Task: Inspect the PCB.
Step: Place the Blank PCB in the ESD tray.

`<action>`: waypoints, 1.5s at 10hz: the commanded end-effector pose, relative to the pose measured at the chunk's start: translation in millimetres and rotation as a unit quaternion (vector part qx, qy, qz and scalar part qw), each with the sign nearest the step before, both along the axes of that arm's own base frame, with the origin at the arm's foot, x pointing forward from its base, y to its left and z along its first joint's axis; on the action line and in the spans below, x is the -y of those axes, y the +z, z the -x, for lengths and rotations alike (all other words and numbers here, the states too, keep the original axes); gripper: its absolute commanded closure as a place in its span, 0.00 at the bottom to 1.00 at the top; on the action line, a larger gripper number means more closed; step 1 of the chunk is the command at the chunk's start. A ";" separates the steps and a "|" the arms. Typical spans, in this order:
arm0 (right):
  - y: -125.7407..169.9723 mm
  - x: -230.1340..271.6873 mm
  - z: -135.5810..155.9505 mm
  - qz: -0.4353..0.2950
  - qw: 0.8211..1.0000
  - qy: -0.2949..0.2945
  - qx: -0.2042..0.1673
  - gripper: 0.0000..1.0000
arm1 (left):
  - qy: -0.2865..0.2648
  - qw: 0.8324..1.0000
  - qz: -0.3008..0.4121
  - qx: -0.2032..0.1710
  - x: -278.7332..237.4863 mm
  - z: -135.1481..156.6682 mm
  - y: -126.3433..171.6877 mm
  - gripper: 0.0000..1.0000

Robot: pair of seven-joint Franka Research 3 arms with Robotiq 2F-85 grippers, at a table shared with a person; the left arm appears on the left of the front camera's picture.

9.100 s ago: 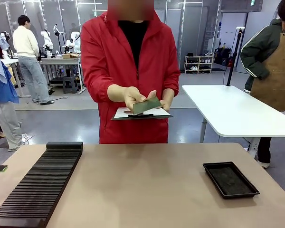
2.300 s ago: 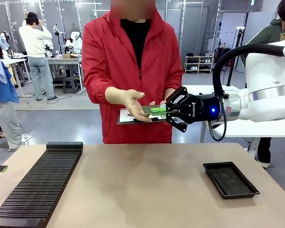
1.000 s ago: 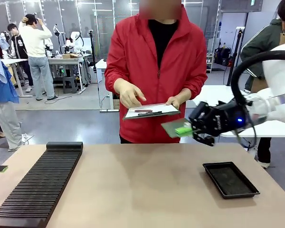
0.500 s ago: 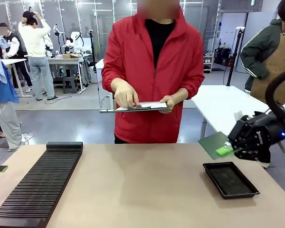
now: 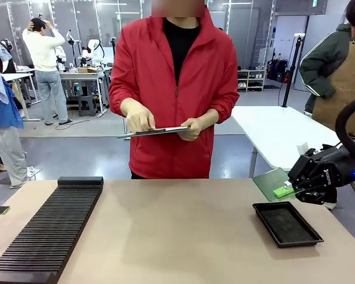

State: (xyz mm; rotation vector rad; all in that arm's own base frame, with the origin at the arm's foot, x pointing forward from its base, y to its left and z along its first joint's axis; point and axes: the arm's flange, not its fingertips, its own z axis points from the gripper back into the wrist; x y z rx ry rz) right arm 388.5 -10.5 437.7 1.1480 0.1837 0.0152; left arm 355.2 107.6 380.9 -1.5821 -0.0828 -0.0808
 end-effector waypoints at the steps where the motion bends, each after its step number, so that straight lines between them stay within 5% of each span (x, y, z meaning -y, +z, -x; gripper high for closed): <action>1: 4.3 -2.2 2.1 0.002 1.000 0.008 0.002 0.97 | 0.002 1.000 -0.002 0.000 -0.5 0.1 0.8 0.00; 4: -5.2 6.7 0.4 0.038 0.999 0.024 -0.011 0.97 | 0.002 1.000 -0.002 0.000 -0.5 0.1 0.8 0.00; 8: -48.1 49.4 -30.0 0.079 0.996 0.013 0.035 0.97 | 0.002 1.000 -0.002 0.000 -0.5 0.1 0.8 0.00; 15: -107.3 71.3 -78.4 0.152 0.987 0.010 0.044 0.97 | 0.002 1.000 -0.002 0.000 -0.5 0.1 0.8 0.00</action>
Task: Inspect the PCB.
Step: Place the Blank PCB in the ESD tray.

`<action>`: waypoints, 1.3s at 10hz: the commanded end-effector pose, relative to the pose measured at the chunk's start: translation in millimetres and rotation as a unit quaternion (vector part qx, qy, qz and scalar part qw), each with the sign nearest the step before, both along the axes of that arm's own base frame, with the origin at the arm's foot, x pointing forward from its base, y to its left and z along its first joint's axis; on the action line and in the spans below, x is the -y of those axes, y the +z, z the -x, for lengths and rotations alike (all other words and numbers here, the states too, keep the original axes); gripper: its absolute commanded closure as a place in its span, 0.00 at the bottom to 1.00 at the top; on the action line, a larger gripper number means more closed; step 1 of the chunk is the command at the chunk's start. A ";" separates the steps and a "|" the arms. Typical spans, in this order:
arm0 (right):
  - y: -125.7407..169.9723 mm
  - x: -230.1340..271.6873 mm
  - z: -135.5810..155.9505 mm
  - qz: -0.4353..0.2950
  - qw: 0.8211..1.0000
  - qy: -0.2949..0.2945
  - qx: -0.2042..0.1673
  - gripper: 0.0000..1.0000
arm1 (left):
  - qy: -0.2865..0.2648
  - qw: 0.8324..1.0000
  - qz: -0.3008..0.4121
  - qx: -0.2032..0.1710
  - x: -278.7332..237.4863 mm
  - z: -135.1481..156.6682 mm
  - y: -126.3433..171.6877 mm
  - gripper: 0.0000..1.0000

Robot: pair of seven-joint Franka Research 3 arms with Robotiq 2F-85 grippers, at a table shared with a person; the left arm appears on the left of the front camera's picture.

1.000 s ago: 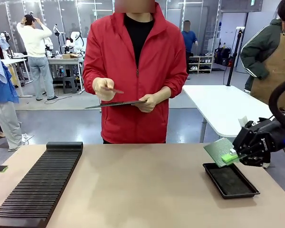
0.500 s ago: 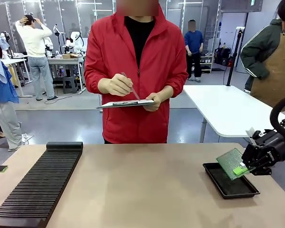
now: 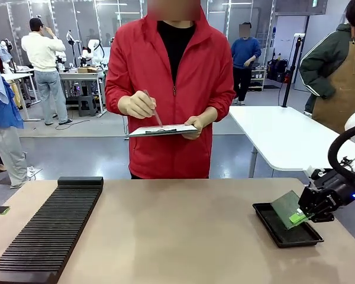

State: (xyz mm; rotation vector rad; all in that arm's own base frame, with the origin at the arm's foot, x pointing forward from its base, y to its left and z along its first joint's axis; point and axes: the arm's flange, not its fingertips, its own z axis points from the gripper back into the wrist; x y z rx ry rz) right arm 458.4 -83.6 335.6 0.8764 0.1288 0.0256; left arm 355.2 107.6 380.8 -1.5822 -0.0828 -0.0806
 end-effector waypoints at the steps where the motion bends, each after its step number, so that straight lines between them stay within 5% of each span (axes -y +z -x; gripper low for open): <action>1: -9.0 -2.7 -14.2 0.020 0.999 0.023 0.020 0.97 | 0.002 1.000 -0.002 0.000 -0.5 0.1 0.8 0.00; 5: -29.8 -5.8 -42.7 0.031 0.999 0.013 -0.001 0.97 | 0.002 1.000 -0.002 0.000 -0.5 0.1 0.8 0.00; 11: -43.9 -12.1 -46.9 0.070 0.997 -0.005 0.013 0.97 | 0.002 1.000 -0.002 0.000 -0.5 0.1 0.8 0.00; 13: -42.9 -15.2 -42.8 0.083 0.996 -0.018 0.022 0.84 | 0.002 1.000 -0.002 0.000 -0.5 0.1 0.8 0.00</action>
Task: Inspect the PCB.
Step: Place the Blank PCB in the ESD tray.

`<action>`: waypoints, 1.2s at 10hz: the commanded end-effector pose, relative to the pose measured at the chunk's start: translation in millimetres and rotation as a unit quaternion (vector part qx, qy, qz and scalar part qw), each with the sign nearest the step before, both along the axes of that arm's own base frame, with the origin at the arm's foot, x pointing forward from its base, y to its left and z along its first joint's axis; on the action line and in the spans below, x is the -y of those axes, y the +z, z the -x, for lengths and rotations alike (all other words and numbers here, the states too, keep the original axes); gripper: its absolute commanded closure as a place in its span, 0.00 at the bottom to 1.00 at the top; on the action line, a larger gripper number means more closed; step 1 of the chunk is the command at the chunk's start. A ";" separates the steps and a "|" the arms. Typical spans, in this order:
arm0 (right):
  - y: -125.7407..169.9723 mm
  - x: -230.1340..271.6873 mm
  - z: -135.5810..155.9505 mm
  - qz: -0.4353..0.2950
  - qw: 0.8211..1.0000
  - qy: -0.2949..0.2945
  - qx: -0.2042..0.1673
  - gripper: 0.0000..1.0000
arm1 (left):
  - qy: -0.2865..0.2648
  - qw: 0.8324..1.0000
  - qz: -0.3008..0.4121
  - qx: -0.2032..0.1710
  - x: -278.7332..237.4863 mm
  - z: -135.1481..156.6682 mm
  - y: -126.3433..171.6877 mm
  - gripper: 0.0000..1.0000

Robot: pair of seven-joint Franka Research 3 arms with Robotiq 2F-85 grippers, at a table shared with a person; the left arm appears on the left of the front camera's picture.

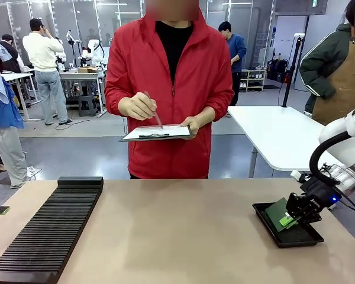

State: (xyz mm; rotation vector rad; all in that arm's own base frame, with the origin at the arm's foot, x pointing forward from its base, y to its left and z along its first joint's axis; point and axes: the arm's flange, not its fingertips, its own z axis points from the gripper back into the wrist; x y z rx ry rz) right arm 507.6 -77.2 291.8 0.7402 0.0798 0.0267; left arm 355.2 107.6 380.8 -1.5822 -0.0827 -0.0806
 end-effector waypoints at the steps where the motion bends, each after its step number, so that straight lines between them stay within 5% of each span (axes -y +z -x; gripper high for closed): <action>1: 1.0 -11.9 9.3 0.022 1.000 -0.014 -0.002 0.69 | 0.002 1.000 -0.002 0.000 -0.5 0.1 0.8 0.00; 6: 21.7 -31.1 31.3 0.073 0.997 -0.033 0.009 0.05 | 0.002 1.000 -0.002 0.000 -0.5 0.1 0.8 0.00; 12: 61.8 -32.9 38.3 0.131 0.989 -0.064 0.017 0.00 | 0.002 1.000 -0.002 0.000 -0.5 0.1 0.8 0.00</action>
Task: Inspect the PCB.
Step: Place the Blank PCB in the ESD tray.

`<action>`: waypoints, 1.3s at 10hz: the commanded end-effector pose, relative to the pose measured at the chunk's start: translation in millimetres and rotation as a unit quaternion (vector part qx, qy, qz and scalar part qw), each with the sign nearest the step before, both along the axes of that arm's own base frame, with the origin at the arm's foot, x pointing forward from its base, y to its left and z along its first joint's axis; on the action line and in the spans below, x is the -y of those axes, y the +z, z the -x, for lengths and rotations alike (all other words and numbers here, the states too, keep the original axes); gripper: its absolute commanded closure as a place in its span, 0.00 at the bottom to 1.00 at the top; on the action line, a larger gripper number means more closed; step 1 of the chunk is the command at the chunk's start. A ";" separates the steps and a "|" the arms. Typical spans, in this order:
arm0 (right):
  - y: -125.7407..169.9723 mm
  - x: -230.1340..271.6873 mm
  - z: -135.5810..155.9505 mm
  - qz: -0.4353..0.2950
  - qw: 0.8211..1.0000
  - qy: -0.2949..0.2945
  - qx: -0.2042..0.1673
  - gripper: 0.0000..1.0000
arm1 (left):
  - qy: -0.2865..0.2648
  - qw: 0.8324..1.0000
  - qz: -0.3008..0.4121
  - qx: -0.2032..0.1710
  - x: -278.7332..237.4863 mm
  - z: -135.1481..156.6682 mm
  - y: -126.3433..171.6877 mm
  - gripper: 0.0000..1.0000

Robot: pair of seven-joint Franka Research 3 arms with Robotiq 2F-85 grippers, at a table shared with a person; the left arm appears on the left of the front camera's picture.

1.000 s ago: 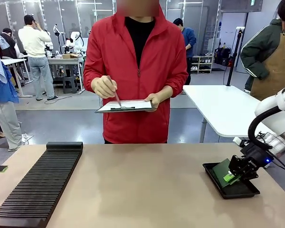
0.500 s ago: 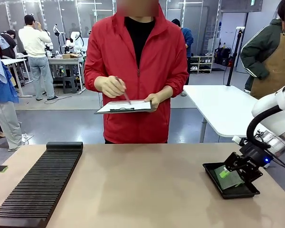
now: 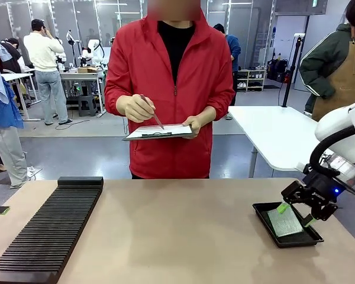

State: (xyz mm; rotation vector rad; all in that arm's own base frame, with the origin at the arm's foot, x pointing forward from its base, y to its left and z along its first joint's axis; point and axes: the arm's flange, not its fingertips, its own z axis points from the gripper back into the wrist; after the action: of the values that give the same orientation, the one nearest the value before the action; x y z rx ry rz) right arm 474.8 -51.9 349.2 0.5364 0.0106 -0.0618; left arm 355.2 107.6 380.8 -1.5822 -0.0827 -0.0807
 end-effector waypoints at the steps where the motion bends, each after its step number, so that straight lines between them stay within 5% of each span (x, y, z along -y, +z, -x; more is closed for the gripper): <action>1: 7.4 -8.9 6.0 0.024 1.000 -0.015 -0.007 0.00 | 0.002 1.000 -0.002 0.000 -0.6 0.1 0.8 0.00; 13: 5.9 -1.5 0.3 0.006 1.000 -0.003 0.001 0.00 | 0.002 1.000 -0.002 0.000 -0.6 0.1 0.8 0.00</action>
State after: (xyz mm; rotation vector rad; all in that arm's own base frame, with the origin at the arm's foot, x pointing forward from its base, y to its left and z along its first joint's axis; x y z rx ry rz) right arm 474.0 -50.9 357.3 0.5198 0.0094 -0.0731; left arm 355.2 107.6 380.8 -1.5822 -0.0827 -0.0807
